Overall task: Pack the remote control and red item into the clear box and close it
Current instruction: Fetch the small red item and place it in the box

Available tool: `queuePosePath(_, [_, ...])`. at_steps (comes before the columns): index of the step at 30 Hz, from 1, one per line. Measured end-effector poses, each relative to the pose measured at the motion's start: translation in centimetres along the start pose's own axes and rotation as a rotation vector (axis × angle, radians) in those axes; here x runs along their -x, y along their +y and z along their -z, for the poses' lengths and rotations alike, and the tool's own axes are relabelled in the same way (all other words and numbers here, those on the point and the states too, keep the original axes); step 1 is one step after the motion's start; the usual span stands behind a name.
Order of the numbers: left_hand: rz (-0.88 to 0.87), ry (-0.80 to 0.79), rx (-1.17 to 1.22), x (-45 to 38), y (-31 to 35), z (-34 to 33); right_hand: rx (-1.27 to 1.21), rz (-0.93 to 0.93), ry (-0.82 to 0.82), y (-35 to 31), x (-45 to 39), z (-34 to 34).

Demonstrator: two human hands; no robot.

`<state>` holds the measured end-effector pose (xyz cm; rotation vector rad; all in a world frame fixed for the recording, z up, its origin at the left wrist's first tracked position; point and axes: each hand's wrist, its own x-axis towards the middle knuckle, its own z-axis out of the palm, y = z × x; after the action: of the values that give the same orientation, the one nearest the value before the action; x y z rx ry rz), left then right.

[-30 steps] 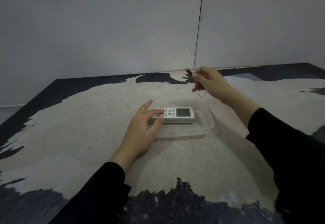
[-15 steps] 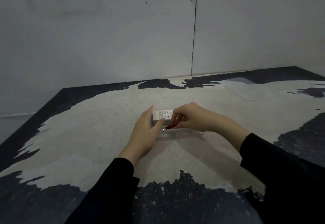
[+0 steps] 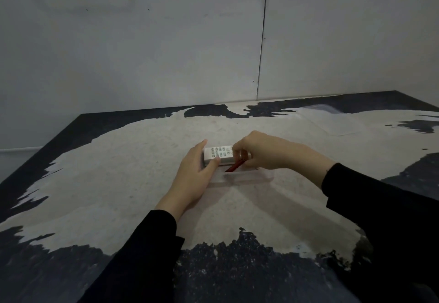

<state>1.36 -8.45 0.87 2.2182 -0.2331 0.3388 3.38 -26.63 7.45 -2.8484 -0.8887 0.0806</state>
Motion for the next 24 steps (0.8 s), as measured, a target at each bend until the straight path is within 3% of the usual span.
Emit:
queuePosePath(7, [-0.049,0.001,-0.031,-0.2,-0.2,0.0,0.014,0.021,-0.071,0.6,0.4,0.8])
queuePosePath(11, [-0.026,-0.019,0.007,0.0,-0.2,-0.1,-0.130,-0.031,0.103,3.1,1.4,1.4])
queuePosePath(13, [-0.011,-0.032,0.025,0.0,-0.2,-0.1,-0.183,-0.153,0.308,7.0,1.6,1.2])
queuePosePath(15, [-0.008,-0.037,0.024,0.0,-0.1,-0.1,-0.125,-0.399,0.432,11.8,2.3,0.7])
queuePosePath(17, [0.006,-0.041,0.040,0.0,0.0,-0.1,-0.121,-0.741,0.387,16.3,3.9,-0.1])
queuePosePath(19, [0.023,-0.048,0.062,0.1,0.0,-0.1,-0.138,-0.954,0.302,18.5,5.7,-1.2])
queuePosePath(24, [0.032,-0.053,0.060,0.0,-0.1,-0.1,-0.067,-0.786,0.519,16.5,6.8,-2.4])
